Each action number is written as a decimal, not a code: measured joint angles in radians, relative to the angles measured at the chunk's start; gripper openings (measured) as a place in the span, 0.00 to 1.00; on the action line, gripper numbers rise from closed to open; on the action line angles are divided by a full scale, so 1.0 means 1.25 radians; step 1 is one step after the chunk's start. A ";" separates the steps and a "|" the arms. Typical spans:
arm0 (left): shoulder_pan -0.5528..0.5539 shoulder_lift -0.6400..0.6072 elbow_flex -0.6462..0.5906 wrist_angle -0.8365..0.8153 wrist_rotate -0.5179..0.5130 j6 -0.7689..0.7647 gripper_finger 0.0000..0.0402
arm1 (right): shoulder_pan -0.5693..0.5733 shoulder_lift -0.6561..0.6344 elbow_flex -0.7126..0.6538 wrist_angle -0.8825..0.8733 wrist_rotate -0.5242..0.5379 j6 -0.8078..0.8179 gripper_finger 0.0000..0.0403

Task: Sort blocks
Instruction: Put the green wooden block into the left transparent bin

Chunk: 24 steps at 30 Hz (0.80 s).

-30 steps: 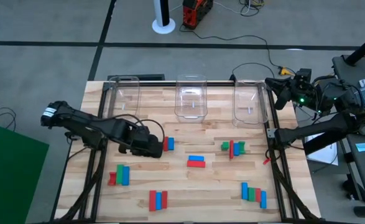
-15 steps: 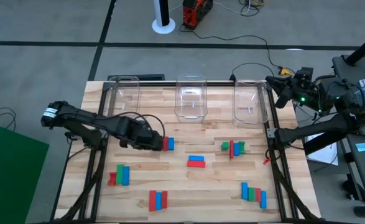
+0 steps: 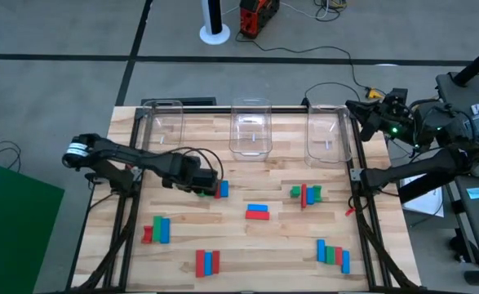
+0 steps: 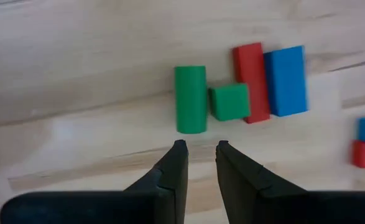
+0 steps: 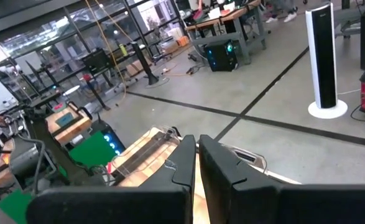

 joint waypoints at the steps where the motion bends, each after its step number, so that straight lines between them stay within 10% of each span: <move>1: 0.000 0.013 0.000 -0.001 0.006 0.002 0.18 | 0.000 0.002 0.000 0.000 0.000 0.004 0.03; 24: 0.014 0.124 -0.008 0.040 0.013 0.089 0.42 | 0.000 0.041 0.000 0.000 -0.001 0.026 0.03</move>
